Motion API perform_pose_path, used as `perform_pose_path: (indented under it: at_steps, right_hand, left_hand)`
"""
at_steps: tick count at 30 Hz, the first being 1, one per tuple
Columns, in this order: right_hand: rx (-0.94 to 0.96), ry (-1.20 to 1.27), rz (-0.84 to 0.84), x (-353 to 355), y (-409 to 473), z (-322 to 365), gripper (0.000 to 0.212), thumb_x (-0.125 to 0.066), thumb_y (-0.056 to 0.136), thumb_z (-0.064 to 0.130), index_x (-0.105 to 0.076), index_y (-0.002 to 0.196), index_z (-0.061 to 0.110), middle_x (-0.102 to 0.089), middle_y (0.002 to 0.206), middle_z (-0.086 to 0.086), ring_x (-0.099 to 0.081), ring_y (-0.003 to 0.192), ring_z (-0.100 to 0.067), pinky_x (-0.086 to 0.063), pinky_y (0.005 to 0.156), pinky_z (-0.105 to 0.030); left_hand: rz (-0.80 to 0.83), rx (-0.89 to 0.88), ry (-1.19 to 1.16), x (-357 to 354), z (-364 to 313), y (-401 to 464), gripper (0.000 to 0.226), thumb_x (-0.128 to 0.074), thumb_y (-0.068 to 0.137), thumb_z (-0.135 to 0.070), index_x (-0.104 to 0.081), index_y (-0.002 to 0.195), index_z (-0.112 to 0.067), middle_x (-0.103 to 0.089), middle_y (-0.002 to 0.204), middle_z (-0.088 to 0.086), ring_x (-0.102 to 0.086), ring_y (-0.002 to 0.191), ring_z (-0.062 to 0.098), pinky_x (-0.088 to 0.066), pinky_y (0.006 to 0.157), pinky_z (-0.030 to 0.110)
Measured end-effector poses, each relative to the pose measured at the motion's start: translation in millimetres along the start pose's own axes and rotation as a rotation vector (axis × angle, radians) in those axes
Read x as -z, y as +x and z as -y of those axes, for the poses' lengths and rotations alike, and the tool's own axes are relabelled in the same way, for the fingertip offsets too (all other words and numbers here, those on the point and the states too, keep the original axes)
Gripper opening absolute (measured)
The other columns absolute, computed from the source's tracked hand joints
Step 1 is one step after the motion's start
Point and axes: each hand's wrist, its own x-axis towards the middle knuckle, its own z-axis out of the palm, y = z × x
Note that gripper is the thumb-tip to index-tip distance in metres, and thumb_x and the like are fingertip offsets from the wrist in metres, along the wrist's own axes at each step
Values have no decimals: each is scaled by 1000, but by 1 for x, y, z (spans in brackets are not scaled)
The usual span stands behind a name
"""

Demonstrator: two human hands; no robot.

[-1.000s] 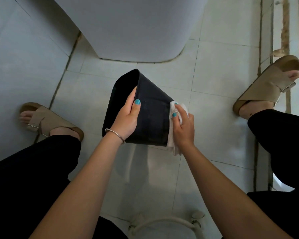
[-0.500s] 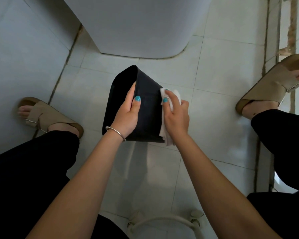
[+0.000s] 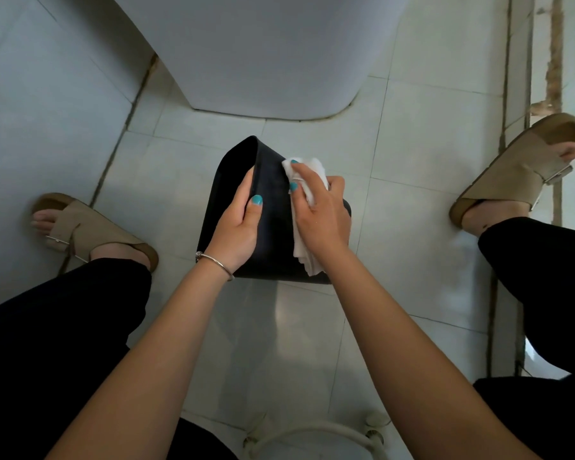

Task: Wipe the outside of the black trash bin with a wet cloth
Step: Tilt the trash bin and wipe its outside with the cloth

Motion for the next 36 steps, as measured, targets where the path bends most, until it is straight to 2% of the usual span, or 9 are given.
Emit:
perform_pose_path:
  at_steps: [5, 10, 15, 20, 23, 26, 28, 31, 36]
  right_hand:
    - [-261, -2, -24, 10, 16, -38, 32, -40, 99, 48, -46, 129, 56, -37, 121, 3, -53, 81, -22, -40, 77, -30]
    - [-433, 12, -20, 20, 29, -60, 33, -37, 101, 45, -49, 132, 48, -39, 126, -4, -52, 89, -25, -40, 79, -32]
    - [-263, 26, 19, 17, 30, -27, 30, -39, 100, 44, -52, 127, 51, -40, 126, -4, -52, 87, -24, -41, 79, -31]
    - [-1, 101, 54, 22, 39, 26, 28, -41, 99, 46, -53, 124, 52, -41, 121, 0, -52, 83, -12, -39, 72, -23]
    - [77, 119, 50, 16, 40, 37, 27, -42, 99, 46, -52, 123, 53, -41, 118, 3, -51, 81, -4, -43, 70, -20]
    - [89, 74, 51, 11, 39, 25, 27, -41, 99, 47, -50, 124, 54, -41, 119, 4, -52, 81, -6, -46, 66, -21]
    - [17, 22, 60, 9, 39, 8, 26, -41, 100, 48, -51, 123, 54, -40, 120, 3, -53, 81, -12, -43, 62, -20]
    - [-161, -23, 40, 15, 40, -30, 25, -42, 99, 47, -53, 120, 54, -40, 119, 1, -51, 82, -21, -40, 71, -25]
    - [-436, 13, -17, 27, 35, -75, 27, -39, 99, 46, -55, 120, 50, -41, 122, -5, -58, 98, -32, -48, 91, -40]
  left_hand:
    - [13, 9, 9, -1, -3, 0, 50, -33, 104, -23, -17, 152, -25, -25, 155, -12, -23, 135, -6, -20, 107, 4]
    - [42, -7, 18, -13, -10, 0, 53, -35, 104, -23, -14, 152, -28, -20, 158, -11, -19, 142, 4, -19, 115, 21]
    - [45, -6, 13, -11, -9, 0, 55, -36, 104, -22, -13, 153, -27, -19, 158, -12, -19, 141, 1, -19, 112, 16]
    - [77, -16, 52, -17, -13, 4, 57, -37, 103, -17, -14, 153, -27, -30, 145, -19, -29, 108, -25, -22, 86, -9]
    - [46, -6, 76, -16, -14, 2, 57, -35, 103, -16, -11, 153, -28, -41, 142, -6, -49, 98, -10, -26, 74, -10]
    - [8, -9, 116, -15, -12, -1, 56, -34, 104, -18, -11, 153, -28, -44, 116, -21, -53, 87, 11, -33, 73, 3]
    - [-7, -4, 148, -11, -6, 0, 56, -34, 103, -21, -11, 153, -29, -43, 96, -26, -46, 70, 2, -32, 69, 11]
    - [-20, 14, 149, -11, -3, 2, 54, -33, 104, -26, -11, 153, -29, -58, 121, 4, -51, 89, 17, -40, 82, 23]
    - [74, -33, 183, -26, -5, 8, 55, -32, 103, -33, -8, 152, -38, -45, 81, -17, -35, 66, -5, -24, 66, 13]
